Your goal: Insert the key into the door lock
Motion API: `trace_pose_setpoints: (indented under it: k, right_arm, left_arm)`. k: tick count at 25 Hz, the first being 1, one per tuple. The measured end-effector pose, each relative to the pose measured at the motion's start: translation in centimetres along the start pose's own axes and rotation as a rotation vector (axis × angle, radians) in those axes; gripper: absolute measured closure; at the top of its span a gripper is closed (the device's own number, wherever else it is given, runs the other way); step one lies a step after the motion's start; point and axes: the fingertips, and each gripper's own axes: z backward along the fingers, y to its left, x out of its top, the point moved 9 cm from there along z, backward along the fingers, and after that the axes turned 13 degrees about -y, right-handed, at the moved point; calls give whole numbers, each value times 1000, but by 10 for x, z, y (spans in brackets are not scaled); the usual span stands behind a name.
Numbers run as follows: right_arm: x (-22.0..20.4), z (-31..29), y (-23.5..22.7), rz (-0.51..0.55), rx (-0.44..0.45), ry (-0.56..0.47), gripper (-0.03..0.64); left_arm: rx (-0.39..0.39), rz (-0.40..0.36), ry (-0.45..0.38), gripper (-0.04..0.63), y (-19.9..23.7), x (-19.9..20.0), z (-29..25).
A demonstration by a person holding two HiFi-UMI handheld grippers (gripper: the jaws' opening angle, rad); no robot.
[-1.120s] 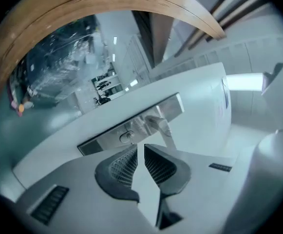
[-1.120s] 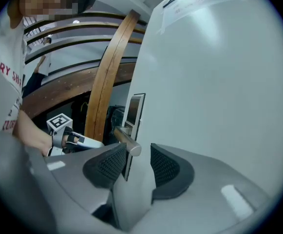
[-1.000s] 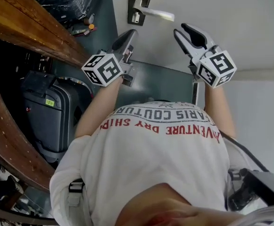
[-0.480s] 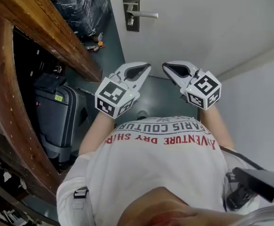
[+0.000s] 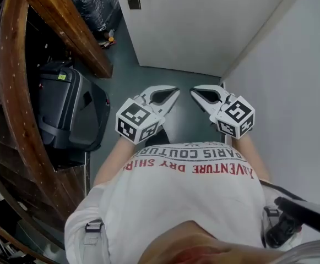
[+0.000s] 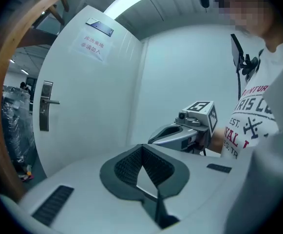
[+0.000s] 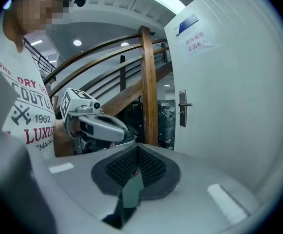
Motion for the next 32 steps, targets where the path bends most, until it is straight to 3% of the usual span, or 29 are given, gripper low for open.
trace_pose_setpoints:
  k: [4, 9, 14, 22, 27, 32]
  right_arm:
    - [12, 50, 53, -3, -10, -22, 615]
    - [32, 82, 102, 2, -18, -36, 615]
    - [38, 101, 154, 39, -37, -35, 615]
    - [33, 109, 245, -17, -57, -63, 615]
    - [26, 107, 278, -17, -40, -57, 615]
    - [38, 115, 307, -5, -76, -74, 615]
  left_arm:
    - [-19, -1, 12, 594, -75, 5, 31]
    - [-22, 3, 6, 594, -125, 23, 65]
    - [-50, -25, -1, 594, -157, 27, 99]
    - [-87, -74, 6, 594, -210, 32, 169]
    - [-81, -80, 40, 594, -224, 23, 195]
    - [-99, -81, 13, 594, -242, 33, 222]
